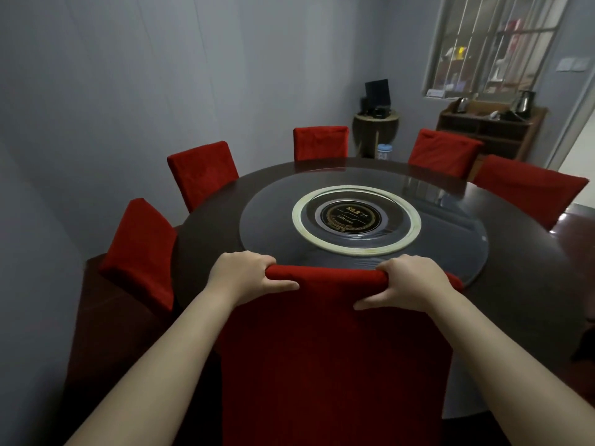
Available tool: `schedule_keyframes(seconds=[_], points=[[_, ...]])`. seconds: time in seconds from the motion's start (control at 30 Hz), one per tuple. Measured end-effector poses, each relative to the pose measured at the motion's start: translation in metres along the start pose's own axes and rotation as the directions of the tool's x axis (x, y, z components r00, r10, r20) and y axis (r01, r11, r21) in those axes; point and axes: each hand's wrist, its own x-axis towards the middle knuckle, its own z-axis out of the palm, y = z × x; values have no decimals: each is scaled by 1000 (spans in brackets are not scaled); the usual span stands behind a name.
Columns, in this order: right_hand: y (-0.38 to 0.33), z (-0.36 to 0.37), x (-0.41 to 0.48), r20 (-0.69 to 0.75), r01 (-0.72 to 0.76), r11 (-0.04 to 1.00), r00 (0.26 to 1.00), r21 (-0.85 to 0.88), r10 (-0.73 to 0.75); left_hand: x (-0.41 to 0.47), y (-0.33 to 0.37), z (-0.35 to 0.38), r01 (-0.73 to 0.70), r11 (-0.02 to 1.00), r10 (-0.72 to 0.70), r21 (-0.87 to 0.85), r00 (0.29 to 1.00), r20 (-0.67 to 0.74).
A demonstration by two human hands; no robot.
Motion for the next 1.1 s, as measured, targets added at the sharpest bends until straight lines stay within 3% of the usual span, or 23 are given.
schedule_keyframes(seconds=[0.37,0.73,1.1], points=[[-22,-11,-10,79,-185,982,980,34,182,-1,-5,2,-81,996,80,-36,996,-32],[-50,-9,-28,13,-201,979,980,37,201,-1,-24,-13,-138,985,148,-100,984,100],[-92,-9,-68,-34,-190,981,981,42,191,-43,-38,-28,-197,978,204,-75,973,109]])
